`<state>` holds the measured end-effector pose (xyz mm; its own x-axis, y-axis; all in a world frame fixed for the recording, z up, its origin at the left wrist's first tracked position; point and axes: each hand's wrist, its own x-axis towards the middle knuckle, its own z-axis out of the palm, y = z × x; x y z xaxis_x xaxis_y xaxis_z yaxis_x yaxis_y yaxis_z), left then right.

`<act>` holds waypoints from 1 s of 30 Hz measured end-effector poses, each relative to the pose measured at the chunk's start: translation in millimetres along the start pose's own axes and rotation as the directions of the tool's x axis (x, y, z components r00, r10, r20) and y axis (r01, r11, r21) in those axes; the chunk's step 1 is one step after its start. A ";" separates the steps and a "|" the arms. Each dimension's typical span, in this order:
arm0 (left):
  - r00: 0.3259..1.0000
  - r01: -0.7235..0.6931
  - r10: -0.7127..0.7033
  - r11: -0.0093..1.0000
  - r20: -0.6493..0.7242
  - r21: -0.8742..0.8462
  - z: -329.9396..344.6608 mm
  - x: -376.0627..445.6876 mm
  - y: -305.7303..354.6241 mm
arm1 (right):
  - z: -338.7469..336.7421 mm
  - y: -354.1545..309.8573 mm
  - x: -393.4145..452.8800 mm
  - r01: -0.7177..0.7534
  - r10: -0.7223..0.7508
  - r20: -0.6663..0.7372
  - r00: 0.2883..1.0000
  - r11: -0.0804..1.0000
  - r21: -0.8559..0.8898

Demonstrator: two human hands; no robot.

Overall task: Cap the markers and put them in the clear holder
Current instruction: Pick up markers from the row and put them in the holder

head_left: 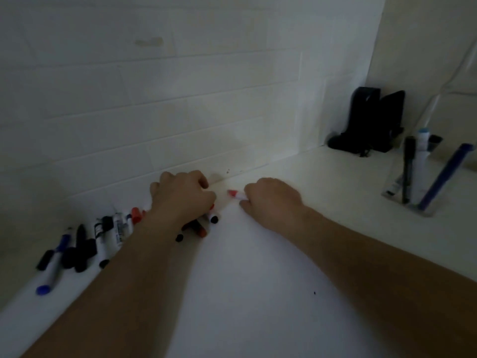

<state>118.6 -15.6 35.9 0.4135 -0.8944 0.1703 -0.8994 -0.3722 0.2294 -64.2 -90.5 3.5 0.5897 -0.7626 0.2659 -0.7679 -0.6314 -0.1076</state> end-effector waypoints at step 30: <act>0.964 -0.262 0.226 0.699 -0.142 -0.665 32.9 -26.3 58.4 | -12.9 71.9 -60.1 0.000 0.123 -0.346 0.930 0.943 0.333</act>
<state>50.6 -22.0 13.3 0.2154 -0.9109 0.3519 -0.6427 0.1391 0.7534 -158.1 -88.3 -7.8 0.3678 -0.7380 0.5658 -0.6408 -0.6420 -0.4209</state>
